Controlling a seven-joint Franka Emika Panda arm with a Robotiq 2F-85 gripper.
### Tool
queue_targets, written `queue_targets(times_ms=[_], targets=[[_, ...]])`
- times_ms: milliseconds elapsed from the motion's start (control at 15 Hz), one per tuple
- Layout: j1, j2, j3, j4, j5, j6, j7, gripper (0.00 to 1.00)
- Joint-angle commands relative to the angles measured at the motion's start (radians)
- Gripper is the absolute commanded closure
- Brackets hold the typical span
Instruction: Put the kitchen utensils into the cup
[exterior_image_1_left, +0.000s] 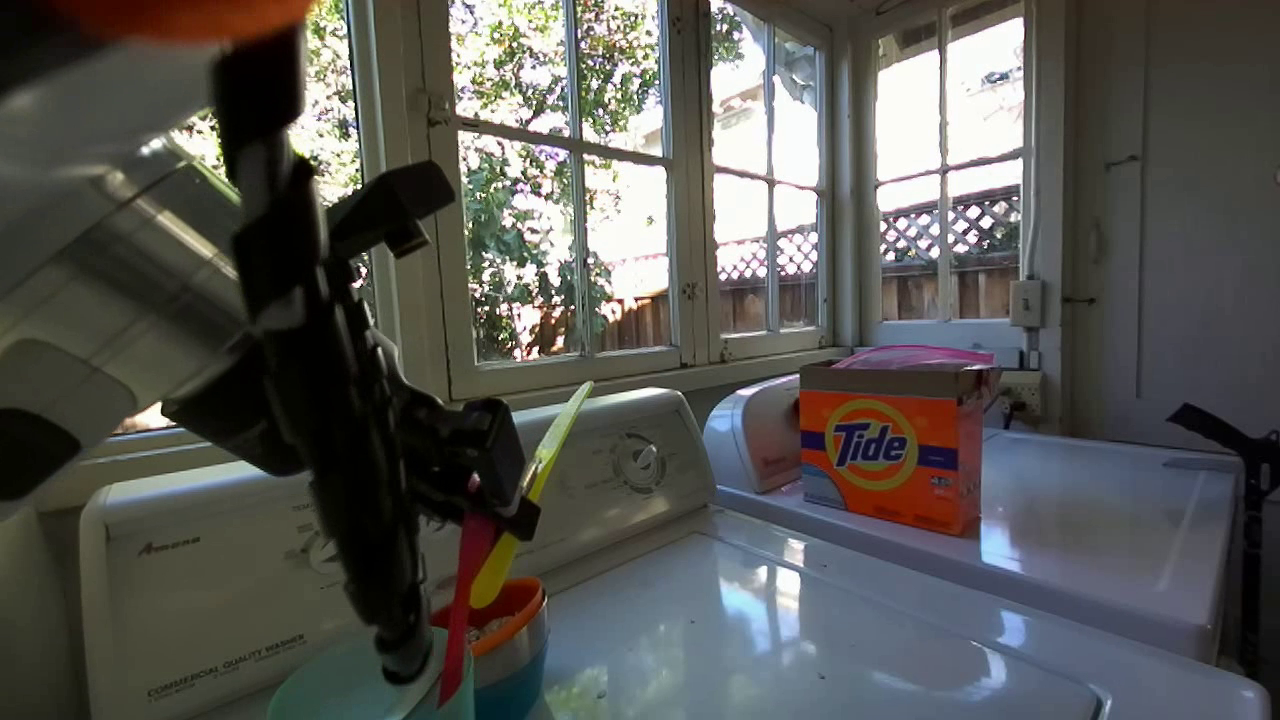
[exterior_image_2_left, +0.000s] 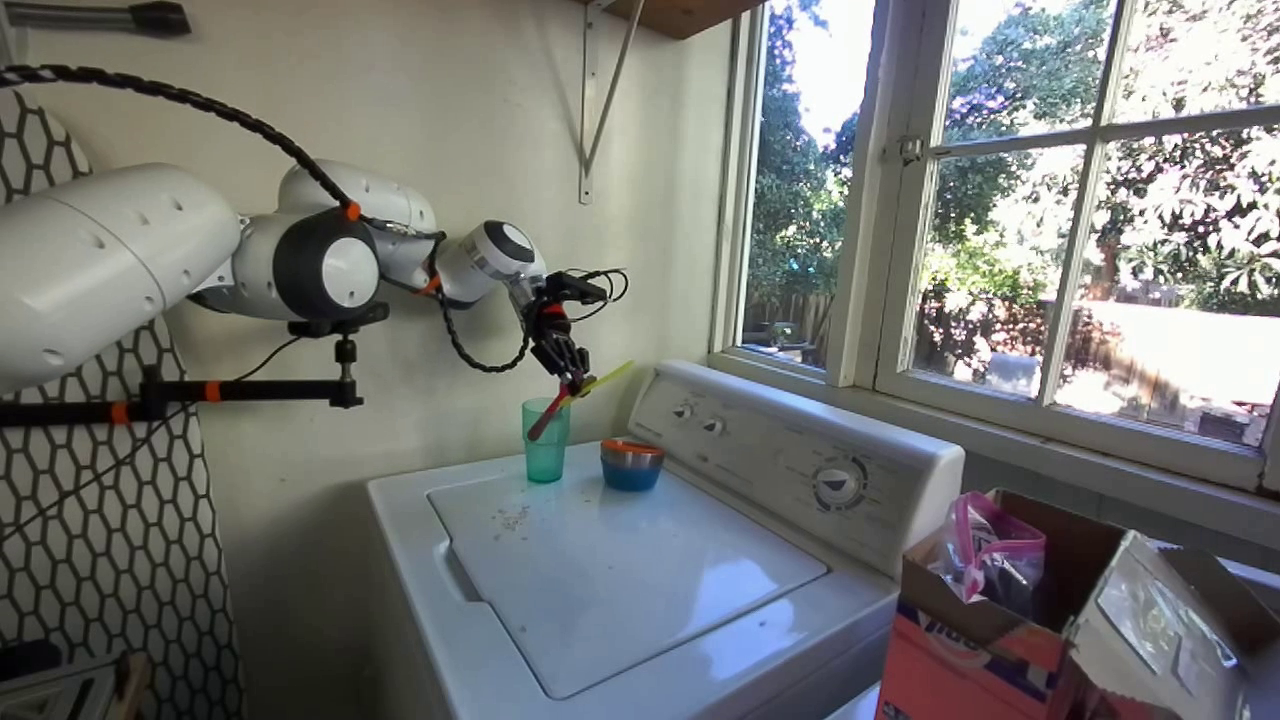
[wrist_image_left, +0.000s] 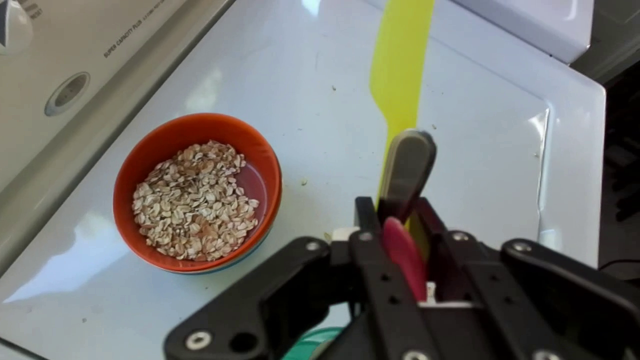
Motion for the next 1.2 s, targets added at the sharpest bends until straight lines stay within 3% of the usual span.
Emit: queue_targets(times_ms=[0, 1133], targets=[[0.027, 0.060, -0.035, 0.089, -0.041, -0.073, -0.053, 0.94], [0.043, 0.072, -0.024, 0.129, -0.061, -0.058, -0.143, 0.94]])
